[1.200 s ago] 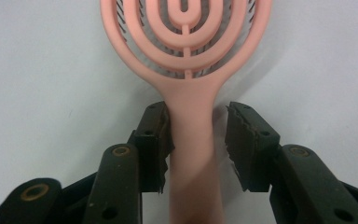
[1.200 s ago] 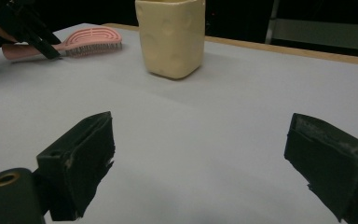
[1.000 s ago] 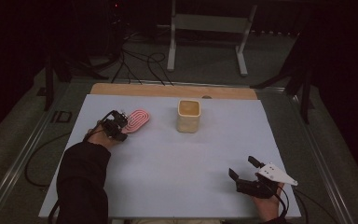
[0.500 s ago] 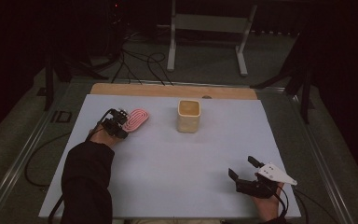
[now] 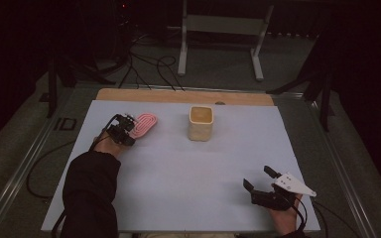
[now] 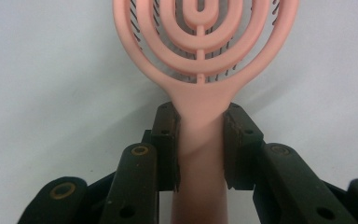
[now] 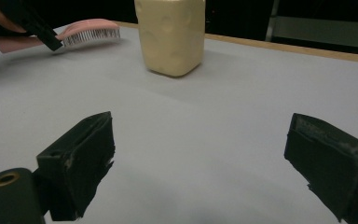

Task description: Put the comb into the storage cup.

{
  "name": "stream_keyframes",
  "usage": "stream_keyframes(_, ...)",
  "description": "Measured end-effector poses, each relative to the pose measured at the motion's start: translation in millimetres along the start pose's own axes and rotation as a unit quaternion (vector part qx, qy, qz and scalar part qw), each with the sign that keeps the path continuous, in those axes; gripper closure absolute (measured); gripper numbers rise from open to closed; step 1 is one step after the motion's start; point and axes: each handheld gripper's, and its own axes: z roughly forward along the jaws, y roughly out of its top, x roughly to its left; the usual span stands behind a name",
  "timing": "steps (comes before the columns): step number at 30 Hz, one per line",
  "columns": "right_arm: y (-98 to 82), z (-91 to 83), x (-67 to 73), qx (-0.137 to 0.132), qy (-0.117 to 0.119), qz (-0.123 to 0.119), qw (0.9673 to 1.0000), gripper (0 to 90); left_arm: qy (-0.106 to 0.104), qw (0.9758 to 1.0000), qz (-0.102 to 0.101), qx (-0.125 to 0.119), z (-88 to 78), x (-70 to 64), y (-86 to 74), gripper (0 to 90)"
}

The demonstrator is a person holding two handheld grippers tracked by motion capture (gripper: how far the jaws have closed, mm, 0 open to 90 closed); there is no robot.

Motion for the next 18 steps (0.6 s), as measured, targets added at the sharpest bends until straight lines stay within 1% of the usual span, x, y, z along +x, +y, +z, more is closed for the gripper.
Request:
stream_keyframes(2,0.1,-0.2,-0.2,-0.001,0.000,-0.001,1.0000,8.2,0.005,0.9999,-0.001,-0.014,-6.1,0.0,-0.3,70.0)
stream_keyframes(3,0.1,-0.2,-0.2,-0.001,0.000,-0.001,1.0000,8.2,0.005,0.9999,-0.001,-0.014,-6.1,0.0,-0.3,70.0)
stream_keyframes(4,0.1,-0.3,-0.2,-0.001,-0.001,-0.001,1.0000,8.2,0.004,0.9998,-0.004,-0.019,-8.1,-0.5,-0.6,70.0)
stream_keyframes(5,0.1,-0.4,-0.5,-0.002,-0.001,-0.001,1.0000,8.2,0.002,0.9996,-0.003,-0.027,-12.1,-0.9,-0.9,70.0)
stream_keyframes(6,0.1,-0.4,-0.5,-0.002,-0.001,-0.001,1.0000,8.2,0.002,0.9996,-0.003,-0.027,-12.1,-0.9,-0.9,70.0)
stream_keyframes(7,0.1,-0.4,-0.5,-0.001,-0.002,-0.001,1.0000,8.2,0.000,0.9992,-0.005,-0.040,-16.3,-2.1,-1.8,70.0)
stream_keyframes(8,0.1,-0.4,-0.4,-0.001,-0.002,-0.001,1.0000,8.2,0.000,0.9992,-0.005,-0.040,-16.3,-2.1,-1.8,70.0)
stream_keyframes(9,0.1,-0.4,-0.5,-0.002,-0.002,-0.001,1.0000,8.2,-0.004,0.9985,-0.005,-0.054,-20.9,-3.7,-3.0,70.0)
stream_keyframes(10,0.2,-0.5,-0.5,-0.002,-0.003,-0.001,1.0000,8.2,-0.004,0.9985,-0.005,-0.054,-20.9,-3.7,-3.0,70.0)
stream_keyframes(13,0.2,-0.3,-0.3,-0.002,-0.001,-0.002,1.0000,8.2,-0.004,0.9977,0.002,-0.068,-27.9,-8.0,-4.3,70.0)
stream_keyframes(15,0.2,-0.3,-0.1,-0.002,-0.001,-0.002,1.0000,8.2,-0.009,0.9961,0.001,-0.087,-34.4,-10.9,-7.0,70.0)
stream_keyframes(16,0.2,-0.3,-0.1,-0.002,-0.001,-0.002,1.0000,8.2,-0.009,0.9961,0.001,-0.087,-34.4,-10.9,-7.0,70.0)
stream_keyframes(18,0.2,-0.3,0.0,-0.002,-0.001,-0.001,1.0000,8.2,-0.011,0.9952,-0.001,-0.098,-37.7,-12.6,-9.3,70.0)
